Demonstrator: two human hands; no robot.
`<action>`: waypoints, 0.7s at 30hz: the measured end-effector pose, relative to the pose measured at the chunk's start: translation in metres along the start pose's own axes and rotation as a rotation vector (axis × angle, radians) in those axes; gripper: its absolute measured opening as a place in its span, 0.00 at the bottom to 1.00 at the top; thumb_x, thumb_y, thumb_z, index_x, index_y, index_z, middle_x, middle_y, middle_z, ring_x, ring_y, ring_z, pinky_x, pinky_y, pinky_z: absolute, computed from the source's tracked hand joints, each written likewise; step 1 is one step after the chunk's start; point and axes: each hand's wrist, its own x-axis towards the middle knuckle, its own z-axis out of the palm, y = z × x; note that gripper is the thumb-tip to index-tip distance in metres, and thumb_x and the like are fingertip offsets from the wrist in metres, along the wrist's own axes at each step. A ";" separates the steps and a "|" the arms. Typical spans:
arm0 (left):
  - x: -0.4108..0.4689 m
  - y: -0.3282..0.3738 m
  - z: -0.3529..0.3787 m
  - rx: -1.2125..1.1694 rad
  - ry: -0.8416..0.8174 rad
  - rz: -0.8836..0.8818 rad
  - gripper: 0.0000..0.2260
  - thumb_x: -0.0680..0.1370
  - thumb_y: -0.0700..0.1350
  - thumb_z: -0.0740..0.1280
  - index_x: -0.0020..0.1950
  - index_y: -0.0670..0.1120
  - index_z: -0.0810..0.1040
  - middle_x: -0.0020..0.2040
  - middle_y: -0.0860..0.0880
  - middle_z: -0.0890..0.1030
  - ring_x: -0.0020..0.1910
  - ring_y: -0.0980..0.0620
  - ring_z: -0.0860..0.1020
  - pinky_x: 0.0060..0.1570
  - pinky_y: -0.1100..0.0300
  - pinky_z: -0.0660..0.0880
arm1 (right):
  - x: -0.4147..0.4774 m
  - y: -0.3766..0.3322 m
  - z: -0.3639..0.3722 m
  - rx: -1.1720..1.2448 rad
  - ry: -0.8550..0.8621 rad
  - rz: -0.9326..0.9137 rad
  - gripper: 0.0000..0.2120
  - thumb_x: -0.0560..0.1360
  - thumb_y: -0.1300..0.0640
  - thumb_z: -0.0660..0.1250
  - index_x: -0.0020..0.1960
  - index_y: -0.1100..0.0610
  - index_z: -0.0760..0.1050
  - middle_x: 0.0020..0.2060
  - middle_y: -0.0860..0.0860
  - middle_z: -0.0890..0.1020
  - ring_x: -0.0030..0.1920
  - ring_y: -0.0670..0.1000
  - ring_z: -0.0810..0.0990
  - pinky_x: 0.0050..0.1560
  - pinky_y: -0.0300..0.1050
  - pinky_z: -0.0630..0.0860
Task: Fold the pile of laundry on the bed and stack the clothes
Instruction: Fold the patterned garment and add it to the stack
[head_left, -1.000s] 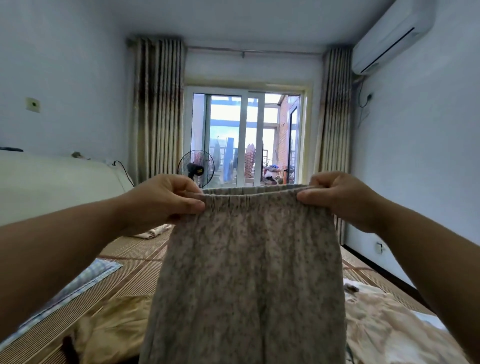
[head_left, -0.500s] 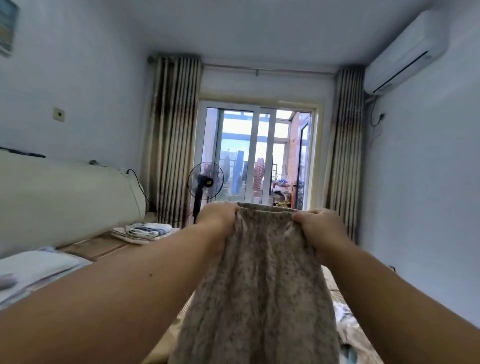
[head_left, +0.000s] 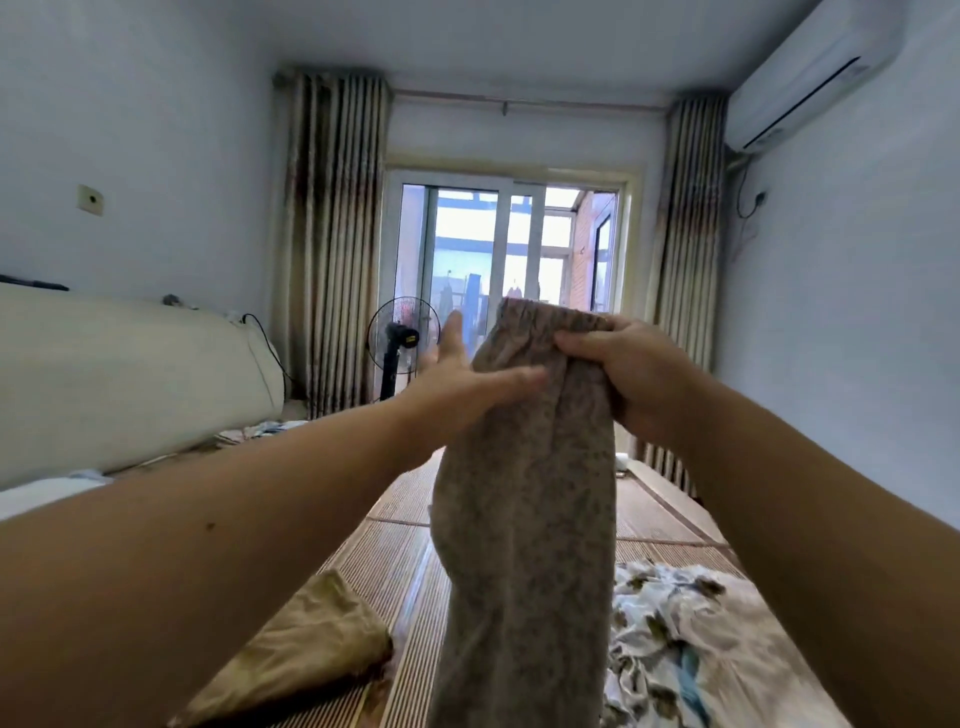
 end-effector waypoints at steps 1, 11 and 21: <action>-0.001 -0.006 -0.002 -0.062 -0.100 -0.061 0.55 0.63 0.57 0.79 0.79 0.56 0.45 0.74 0.45 0.64 0.67 0.43 0.71 0.66 0.45 0.69 | -0.002 -0.002 -0.001 0.019 -0.038 0.003 0.08 0.77 0.63 0.65 0.55 0.63 0.77 0.45 0.59 0.84 0.44 0.56 0.85 0.44 0.49 0.83; 0.019 -0.037 -0.032 -0.076 -0.405 -0.282 0.09 0.75 0.48 0.69 0.52 0.45 0.80 0.46 0.47 0.82 0.46 0.50 0.79 0.55 0.52 0.76 | 0.000 0.012 -0.017 -0.272 -0.024 0.198 0.06 0.72 0.67 0.70 0.48 0.63 0.80 0.42 0.56 0.84 0.37 0.50 0.84 0.34 0.41 0.81; 0.084 -0.120 0.011 0.771 -0.157 -0.237 0.11 0.81 0.43 0.60 0.52 0.38 0.79 0.39 0.43 0.76 0.31 0.47 0.73 0.25 0.60 0.68 | 0.060 0.135 -0.014 -0.427 0.126 0.395 0.03 0.75 0.63 0.69 0.45 0.56 0.77 0.36 0.55 0.78 0.29 0.50 0.76 0.29 0.41 0.77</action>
